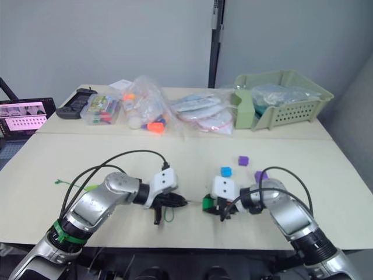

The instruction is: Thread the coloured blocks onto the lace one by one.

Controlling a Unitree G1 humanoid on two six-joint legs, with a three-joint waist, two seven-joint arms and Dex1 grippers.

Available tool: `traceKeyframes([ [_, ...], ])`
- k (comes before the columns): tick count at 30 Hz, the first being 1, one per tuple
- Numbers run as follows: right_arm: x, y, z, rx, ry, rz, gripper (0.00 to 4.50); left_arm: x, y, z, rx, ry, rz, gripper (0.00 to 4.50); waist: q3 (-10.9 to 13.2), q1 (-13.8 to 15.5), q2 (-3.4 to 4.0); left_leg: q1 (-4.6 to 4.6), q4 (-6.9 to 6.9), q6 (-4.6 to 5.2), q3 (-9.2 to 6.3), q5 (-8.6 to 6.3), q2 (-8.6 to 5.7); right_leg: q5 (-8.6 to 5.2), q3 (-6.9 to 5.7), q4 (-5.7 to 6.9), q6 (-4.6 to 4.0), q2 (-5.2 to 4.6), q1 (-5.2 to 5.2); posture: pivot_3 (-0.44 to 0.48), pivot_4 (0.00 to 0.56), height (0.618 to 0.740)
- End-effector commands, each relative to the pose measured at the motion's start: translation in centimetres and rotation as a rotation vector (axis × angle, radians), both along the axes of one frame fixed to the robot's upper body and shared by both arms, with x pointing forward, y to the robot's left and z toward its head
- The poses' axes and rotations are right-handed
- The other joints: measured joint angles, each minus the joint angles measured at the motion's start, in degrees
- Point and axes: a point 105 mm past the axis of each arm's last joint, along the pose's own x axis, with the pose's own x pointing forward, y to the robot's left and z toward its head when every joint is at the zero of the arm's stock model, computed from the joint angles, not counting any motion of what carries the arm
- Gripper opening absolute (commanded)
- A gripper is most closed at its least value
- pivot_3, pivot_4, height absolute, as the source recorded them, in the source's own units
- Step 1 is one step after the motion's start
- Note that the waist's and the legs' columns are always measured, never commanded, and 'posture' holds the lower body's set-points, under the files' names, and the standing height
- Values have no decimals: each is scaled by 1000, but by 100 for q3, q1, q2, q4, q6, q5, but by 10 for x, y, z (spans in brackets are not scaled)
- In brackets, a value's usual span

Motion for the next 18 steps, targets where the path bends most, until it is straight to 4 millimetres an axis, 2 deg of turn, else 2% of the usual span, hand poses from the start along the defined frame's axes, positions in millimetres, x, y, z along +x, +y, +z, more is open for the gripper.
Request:
traceKeyframes([
  [1,2,-18,-11,-58,35,-57,1183,-1,-2,8,-35,-30,-11,0,0,0,0,0,0,0,0,0,0,0,0,-1,0,0,0,0,150,740],
  [18,-1,-15,-10,-64,37,-38,1183,0,-11,10,-51,-43,-30,0,0,2,0,-2,0,0,0,0,0,1,0,-5,1,0,0,0,150,740],
])
